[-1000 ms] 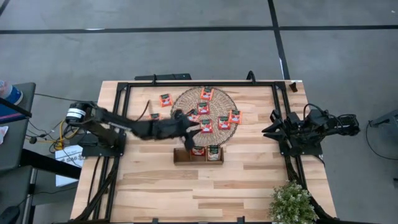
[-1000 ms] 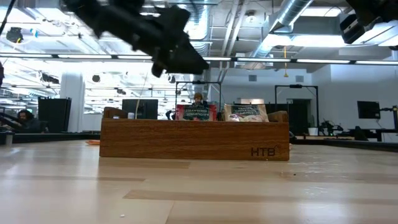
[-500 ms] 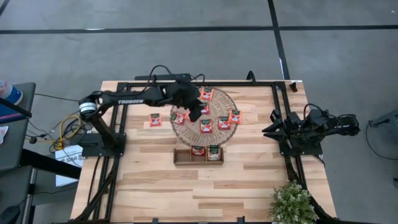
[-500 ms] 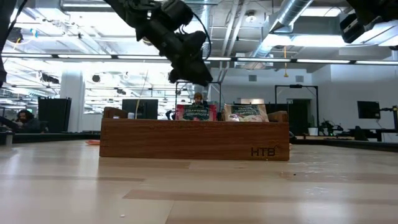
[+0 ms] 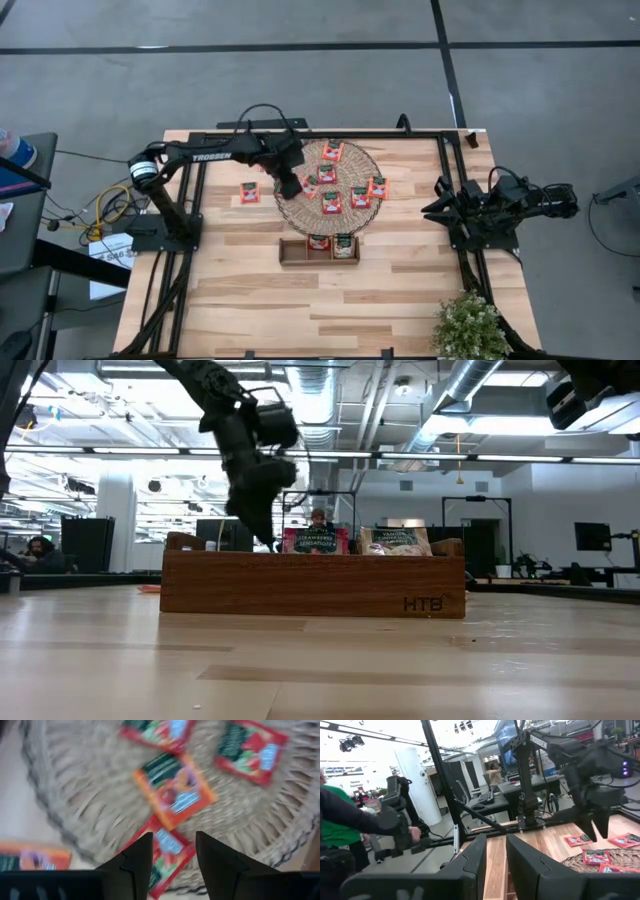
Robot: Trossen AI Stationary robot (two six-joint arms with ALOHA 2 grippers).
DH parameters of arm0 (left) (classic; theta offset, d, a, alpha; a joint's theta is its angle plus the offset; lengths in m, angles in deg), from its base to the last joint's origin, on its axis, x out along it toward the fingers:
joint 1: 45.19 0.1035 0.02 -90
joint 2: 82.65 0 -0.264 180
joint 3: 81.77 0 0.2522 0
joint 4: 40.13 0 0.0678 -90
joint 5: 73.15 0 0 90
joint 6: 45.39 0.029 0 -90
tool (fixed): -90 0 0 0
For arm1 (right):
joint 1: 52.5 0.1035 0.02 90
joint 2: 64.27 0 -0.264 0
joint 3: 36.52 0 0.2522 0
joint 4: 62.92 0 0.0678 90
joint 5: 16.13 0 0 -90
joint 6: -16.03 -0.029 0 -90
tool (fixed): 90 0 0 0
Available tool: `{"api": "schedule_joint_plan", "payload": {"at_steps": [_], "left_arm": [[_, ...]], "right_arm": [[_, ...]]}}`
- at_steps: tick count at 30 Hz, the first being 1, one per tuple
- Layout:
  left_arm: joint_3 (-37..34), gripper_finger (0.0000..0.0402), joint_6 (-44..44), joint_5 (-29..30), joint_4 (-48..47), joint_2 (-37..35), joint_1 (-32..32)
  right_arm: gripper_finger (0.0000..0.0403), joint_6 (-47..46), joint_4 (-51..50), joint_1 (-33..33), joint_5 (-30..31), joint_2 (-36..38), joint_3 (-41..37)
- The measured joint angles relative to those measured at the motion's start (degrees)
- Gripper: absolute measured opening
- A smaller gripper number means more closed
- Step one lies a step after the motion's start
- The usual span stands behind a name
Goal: Pick & Place Tea
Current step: Put the red tea bag into the middle section of the wooden organizer
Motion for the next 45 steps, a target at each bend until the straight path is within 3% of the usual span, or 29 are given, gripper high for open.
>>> {"api": "schedule_joint_plan", "payload": {"at_steps": [2,6,10,23,31,37,45], "left_arm": [[-0.02,0.0140,-5.01,-2.26,-2.79,-0.01,2.53],[-0.09,0.0140,-23.69,-5.10,-10.30,-0.02,6.33],[-0.11,0.0140,-31.44,-5.03,-10.91,-0.02,6.71],[-0.11,0.0140,-38.57,-0.90,-10.69,3.91,5.68],[-0.11,0.0140,-39.28,0.88,-9.01,8.56,4.85],[-0.11,0.0140,-39.74,4.72,-8.30,9.20,4.83],[-0.11,0.0140,-39.89,4.87,-7.64,9.25,4.75]], "right_arm": [[0.0066,0.00,0.01,0.00,0.03,0.00,0.00],[0.0066,-0.03,0.02,0.00,0.11,0.00,0.00],[0.0066,-0.03,0.00,0.00,0.17,0.00,0.00],[0.0066,-0.05,0.00,0.00,0.15,0.00,-0.02],[0.0066,-0.05,-0.02,0.00,0.13,0.00,-0.02],[0.0066,-0.05,0.00,0.00,0.11,0.00,-0.02],[0.0066,-0.05,-0.02,0.00,0.11,0.00,-0.02]]}}
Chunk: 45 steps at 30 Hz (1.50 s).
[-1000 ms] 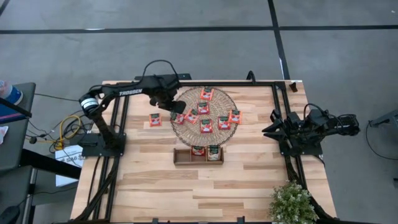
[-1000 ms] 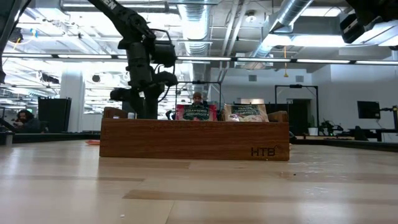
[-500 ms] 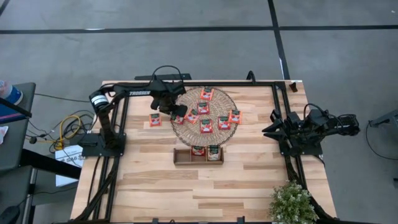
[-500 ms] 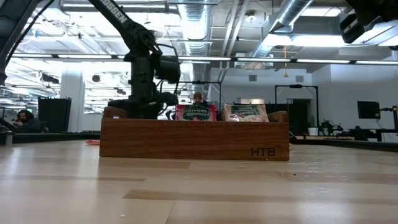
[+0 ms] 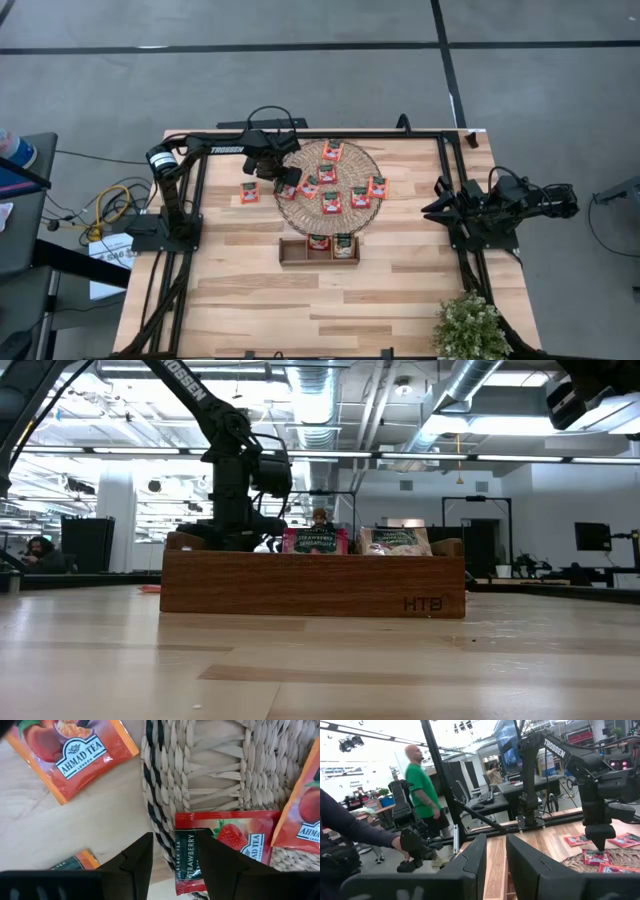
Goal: Pick & Place Tea
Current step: Put the red tea bag into the middle section of the wooden organizer
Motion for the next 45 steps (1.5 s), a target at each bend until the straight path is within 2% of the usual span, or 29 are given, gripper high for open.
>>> {"api": "schedule_joint_plan", "payload": {"at_steps": [16,22,29,36,45], "left_arm": [[0.00,0.0140,-0.20,-0.04,-0.01,0.04,-0.77],[-0.02,0.0140,0.22,-2.01,-0.50,0.04,-1.14],[-0.02,0.0140,0.52,0.37,-1.23,0.08,-1.11],[0.24,0.0140,1.36,-1.46,-0.86,3.29,-1.11],[0.15,0.0140,1.80,-1.11,-0.54,3.30,-1.11]], "right_arm": [[0.0066,0.00,0.02,0.00,0.00,0.00,0.00],[0.0066,-0.04,0.02,-0.02,0.00,0.00,0.00],[0.0066,-0.07,0.02,0.00,0.00,0.00,0.00],[0.0066,-0.07,0.03,0.00,0.00,0.00,-0.02],[0.0066,-0.09,0.04,-0.02,0.02,0.00,-0.02]]}}
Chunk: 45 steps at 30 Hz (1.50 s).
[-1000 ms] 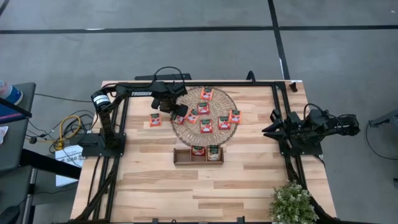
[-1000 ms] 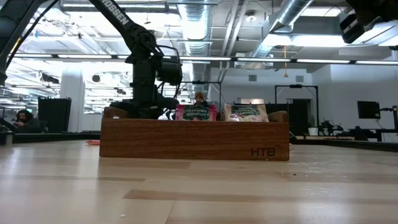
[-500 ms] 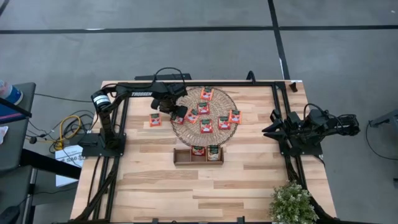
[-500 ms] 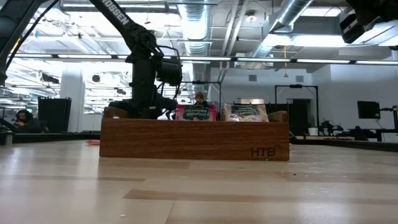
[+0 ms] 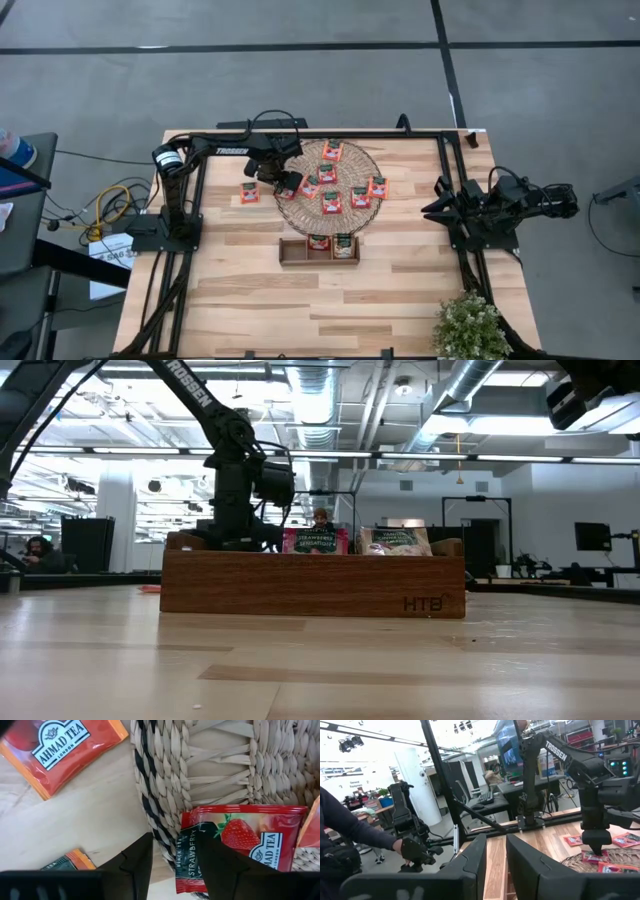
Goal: Pick & Place Tea
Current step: Put the red tea bag into the middle section of the wooden organizer
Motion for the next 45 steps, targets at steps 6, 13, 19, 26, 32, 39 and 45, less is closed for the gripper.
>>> {"api": "schedule_joint_plan", "payload": {"at_steps": [6,13,19,26,32,39,45], "left_arm": [[-0.04,0.0119,0.82,0.00,-0.25,0.09,0.00],[-0.11,0.0080,0.86,0.18,-0.54,0.13,0.00],[-0.13,0.0065,0.86,0.81,-0.55,0.18,0.00],[-0.15,0.0064,0.88,1.11,-0.86,0.22,-0.02],[-0.15,0.0064,1.06,2.01,-1.31,-0.42,-0.03],[-0.35,0.0040,1.07,3.90,-1.63,-1.44,-0.06],[-0.35,0.0020,1.08,4.02,-1.65,-1.55,-0.04]], "right_arm": [[0.0066,0.02,0.01,0.02,0.00,0.00,0.00],[0.0066,0.02,0.46,0.00,0.00,0.00,0.00],[0.0066,0.02,0.46,0.01,0.00,0.00,0.00],[0.0066,0.02,0.46,0.01,0.00,0.00,0.00],[0.0066,0.03,0.46,0.01,0.00,0.00,0.00],[0.0066,0.04,0.44,0.01,0.00,0.00,0.00],[0.0066,0.05,0.44,0.02,0.00,0.01,0.00]]}}
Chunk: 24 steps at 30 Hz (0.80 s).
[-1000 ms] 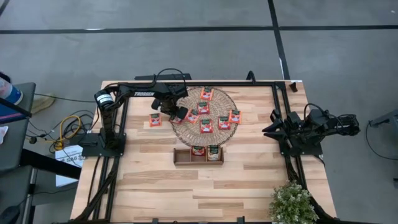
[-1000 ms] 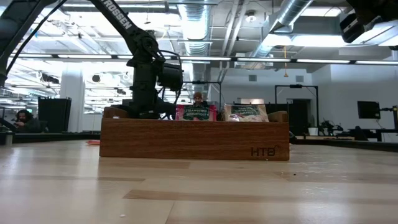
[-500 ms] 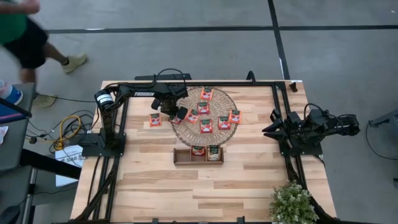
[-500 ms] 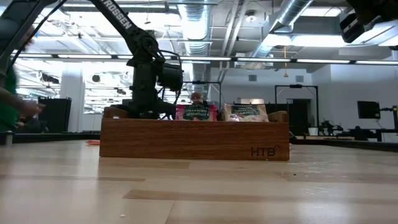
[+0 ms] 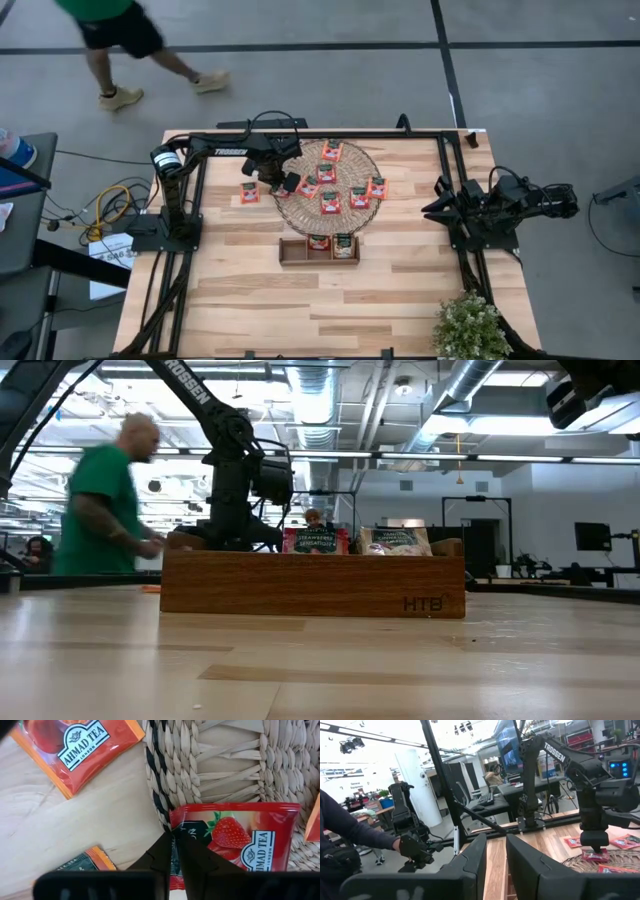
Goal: Pick & Place Tea
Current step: Put the red tea bag into the middle section of the wooden organizer
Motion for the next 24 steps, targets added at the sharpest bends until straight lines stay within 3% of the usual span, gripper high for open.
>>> {"api": "schedule_joint_plan", "payload": {"at_steps": [13,24], "left_arm": [[0.06,0.0018,0.22,0.10,-1.07,-0.29,0.02],[0.09,0.0018,0.83,1.05,-1.35,-5.74,0.02]], "right_arm": [[0.0066,-0.01,-0.01,-0.01,0.00,-0.01,0.00],[0.0066,-0.01,-0.02,0.00,0.00,0.01,0.00]]}}
